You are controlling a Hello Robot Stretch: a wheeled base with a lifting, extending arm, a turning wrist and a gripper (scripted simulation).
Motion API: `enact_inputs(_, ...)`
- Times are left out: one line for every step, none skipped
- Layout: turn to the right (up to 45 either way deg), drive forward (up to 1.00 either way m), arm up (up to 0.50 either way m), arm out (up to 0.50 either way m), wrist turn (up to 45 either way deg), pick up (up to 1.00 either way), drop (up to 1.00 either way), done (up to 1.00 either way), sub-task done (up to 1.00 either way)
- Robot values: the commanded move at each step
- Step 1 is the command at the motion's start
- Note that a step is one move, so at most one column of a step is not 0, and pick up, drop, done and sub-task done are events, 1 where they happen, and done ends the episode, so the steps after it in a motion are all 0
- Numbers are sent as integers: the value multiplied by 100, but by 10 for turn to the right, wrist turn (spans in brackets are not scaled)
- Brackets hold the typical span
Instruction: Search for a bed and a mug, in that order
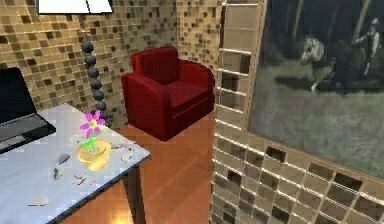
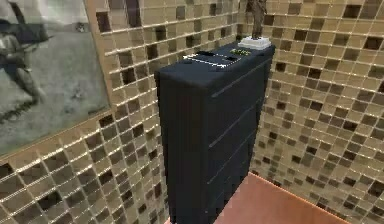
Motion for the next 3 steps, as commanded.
enact_inputs(-450, 0, 0, 0, 0, 0, 0, 0, 0)
enact_inputs(-90, 0, 0, 0, 0, 0, 0, 0, 0)
enact_inputs(0, 0, 0, 0, 0, 0, 0, 100, 0)
